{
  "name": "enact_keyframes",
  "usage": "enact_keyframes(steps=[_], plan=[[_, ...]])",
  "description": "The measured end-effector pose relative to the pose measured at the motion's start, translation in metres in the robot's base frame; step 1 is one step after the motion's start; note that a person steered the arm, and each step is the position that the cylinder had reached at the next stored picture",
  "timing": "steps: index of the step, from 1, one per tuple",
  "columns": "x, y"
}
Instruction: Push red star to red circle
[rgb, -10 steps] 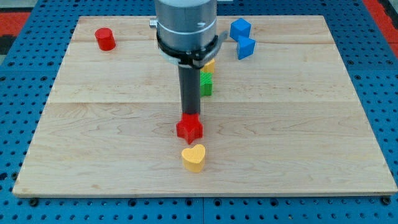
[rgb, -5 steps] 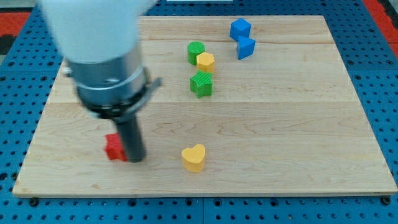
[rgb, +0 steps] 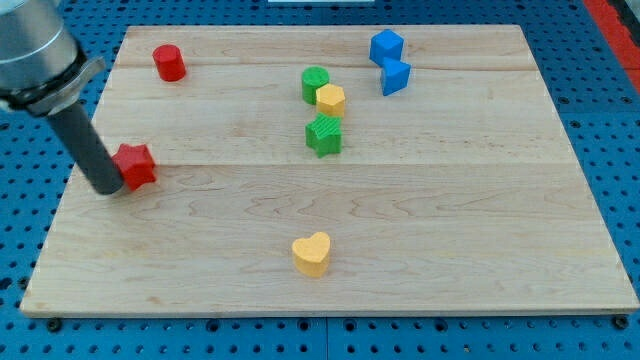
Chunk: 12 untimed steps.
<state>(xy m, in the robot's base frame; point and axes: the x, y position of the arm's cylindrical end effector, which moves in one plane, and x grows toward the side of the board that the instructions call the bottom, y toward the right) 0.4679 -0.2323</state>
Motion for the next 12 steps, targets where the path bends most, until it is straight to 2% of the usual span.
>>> enact_keyframes(steps=[1, 2, 3, 4, 5, 6, 7, 8, 9, 10, 11, 12], plan=[[-0.01, 0.041], [0.014, 0.083], [-0.05, 0.085], [-0.034, 0.091], [-0.006, 0.08], [-0.041, 0.031], [-0.072, 0.029], [-0.055, 0.041], [-0.061, 0.0], [-0.1, -0.027], [-0.111, 0.053], [-0.135, 0.064]])
